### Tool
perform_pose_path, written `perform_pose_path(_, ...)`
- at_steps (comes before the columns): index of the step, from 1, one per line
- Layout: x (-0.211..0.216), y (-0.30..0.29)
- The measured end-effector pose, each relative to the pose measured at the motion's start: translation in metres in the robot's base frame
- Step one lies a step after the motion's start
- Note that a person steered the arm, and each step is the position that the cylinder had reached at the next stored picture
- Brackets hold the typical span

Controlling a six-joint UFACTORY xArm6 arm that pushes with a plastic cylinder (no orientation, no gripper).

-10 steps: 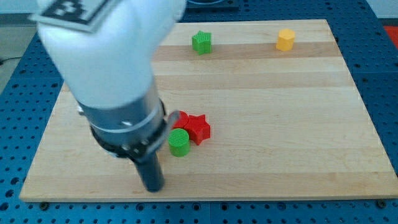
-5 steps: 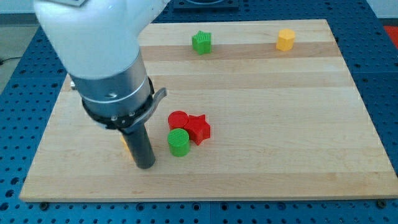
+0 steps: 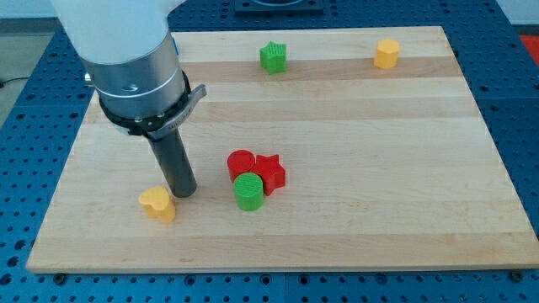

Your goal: Push the yellow heart to the bottom left of the green circle

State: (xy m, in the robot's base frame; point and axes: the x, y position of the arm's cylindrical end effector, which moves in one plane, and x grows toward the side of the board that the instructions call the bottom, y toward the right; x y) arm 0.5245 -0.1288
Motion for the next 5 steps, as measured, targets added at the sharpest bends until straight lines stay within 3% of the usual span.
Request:
perform_pose_path(1,0.01,0.018)
perform_pose_path(2,0.048,-0.023)
perform_pose_path(3,0.053,-0.046)
perform_pose_path(4,0.012,0.007)
perform_pose_path(5,-0.02,0.007)
